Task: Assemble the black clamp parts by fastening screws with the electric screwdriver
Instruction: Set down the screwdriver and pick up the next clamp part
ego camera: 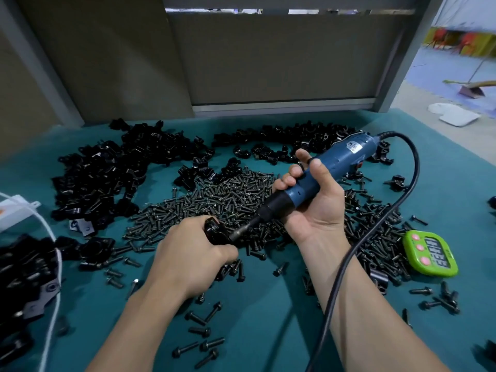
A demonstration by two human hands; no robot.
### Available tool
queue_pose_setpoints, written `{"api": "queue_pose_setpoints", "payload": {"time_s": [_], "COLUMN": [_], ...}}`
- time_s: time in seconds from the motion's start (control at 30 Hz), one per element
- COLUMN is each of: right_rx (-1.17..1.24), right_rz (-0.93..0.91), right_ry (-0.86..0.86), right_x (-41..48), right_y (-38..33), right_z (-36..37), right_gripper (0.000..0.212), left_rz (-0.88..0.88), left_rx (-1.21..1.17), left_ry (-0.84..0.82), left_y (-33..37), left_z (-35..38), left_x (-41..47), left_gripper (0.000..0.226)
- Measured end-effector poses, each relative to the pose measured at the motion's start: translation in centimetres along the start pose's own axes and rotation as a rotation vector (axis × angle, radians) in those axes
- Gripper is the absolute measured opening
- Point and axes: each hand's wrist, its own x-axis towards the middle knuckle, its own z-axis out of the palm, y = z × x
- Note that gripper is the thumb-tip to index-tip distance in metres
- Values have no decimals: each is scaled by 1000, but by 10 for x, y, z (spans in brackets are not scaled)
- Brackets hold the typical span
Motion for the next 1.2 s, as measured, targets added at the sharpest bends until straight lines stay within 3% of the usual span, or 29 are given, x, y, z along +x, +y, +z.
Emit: {"api": "queue_pose_setpoints", "payload": {"time_s": [0.13,0.37,0.53,0.67,0.73,0.87,0.93,1.07,1.13,1.2], "right_rx": [18,-56,8,76,127,196,177,-109,-432,-908], "right_rz": [-14,-19,19,24,25,-7,-28,-22,-13,-74], "right_ry": [12,-63,-180,-51,13,252,356,461,497,483], "right_x": [-1,-2,-2,-1,-1,-1,-3,-3,-2,-4], "right_y": [-1,-3,-4,-4,-7,-26,-33,-35,-31,-31], "right_z": [-1,3,-3,-6,-5,-4,-2,13,24,32], "right_gripper": [16,11,59,48,48,59,51,45,36,32], "left_rz": [37,-85,-105,-191,-237,-222,-230,-228,-213,-191], "left_rx": [66,-189,-277,-476,-587,-885,-1019,-1077,-1054,-1109], "left_ry": [-18,-108,-176,-431,-547,-505,-430,-326,-230,-131], "left_y": [5,4,7,13,11,2,0,3,2,2], "left_z": [0,4,-4,-15,-20,-32,-31,-20,-18,-15], "left_x": [-2,-3,-3,-6,-10,-10,-6,-1,1,3], "left_gripper": [23,19,25,27,39,44,46,50,51,50]}}
